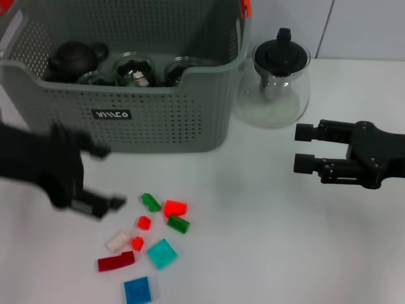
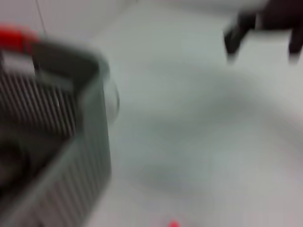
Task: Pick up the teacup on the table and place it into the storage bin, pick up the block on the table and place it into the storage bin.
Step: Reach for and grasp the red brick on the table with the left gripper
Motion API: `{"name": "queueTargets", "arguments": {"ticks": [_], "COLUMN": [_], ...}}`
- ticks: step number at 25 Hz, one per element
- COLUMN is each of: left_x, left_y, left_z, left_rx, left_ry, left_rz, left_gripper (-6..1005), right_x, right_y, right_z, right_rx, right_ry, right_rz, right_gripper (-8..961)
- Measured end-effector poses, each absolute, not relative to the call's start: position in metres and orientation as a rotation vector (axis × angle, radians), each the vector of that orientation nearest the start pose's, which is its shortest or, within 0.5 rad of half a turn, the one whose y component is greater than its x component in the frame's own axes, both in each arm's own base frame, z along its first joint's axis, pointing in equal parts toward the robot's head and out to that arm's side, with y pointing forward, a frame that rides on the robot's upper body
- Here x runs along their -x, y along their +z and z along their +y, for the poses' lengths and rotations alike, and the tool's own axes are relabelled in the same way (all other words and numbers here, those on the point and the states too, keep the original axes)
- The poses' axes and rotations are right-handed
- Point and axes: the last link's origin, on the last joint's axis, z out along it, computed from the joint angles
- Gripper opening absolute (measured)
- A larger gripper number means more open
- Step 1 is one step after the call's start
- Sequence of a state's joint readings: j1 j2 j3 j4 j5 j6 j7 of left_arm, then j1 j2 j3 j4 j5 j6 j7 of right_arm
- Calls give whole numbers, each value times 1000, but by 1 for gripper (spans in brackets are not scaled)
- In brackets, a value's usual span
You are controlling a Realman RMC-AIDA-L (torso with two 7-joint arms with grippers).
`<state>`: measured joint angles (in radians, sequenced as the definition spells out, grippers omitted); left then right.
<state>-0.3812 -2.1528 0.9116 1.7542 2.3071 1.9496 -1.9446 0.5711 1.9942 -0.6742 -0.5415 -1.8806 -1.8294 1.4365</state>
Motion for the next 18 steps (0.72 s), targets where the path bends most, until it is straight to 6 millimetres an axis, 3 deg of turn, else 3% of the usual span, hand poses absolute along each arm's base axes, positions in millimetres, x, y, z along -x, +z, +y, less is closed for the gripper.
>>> {"name": "queueTargets", "arguments": {"ticks": [7,11,18], "left_x": [197,197,202], "left_y": [51,37,6], "left_z": [289,295,290], "left_rx": [2823,2818,2809], "left_ry": [534,671,952], "left_rz": [-534,-599,-561], "left_gripper": [889,888,887], "right_x": [-238,-239,-241], "right_y": [27,27,27], "right_z": [318,319,318], "right_rx": [2841,2835,2829], "right_ry": [1043,1037,1037], "right_rz": [649,653,669], "right_gripper": [793,793,793]}}
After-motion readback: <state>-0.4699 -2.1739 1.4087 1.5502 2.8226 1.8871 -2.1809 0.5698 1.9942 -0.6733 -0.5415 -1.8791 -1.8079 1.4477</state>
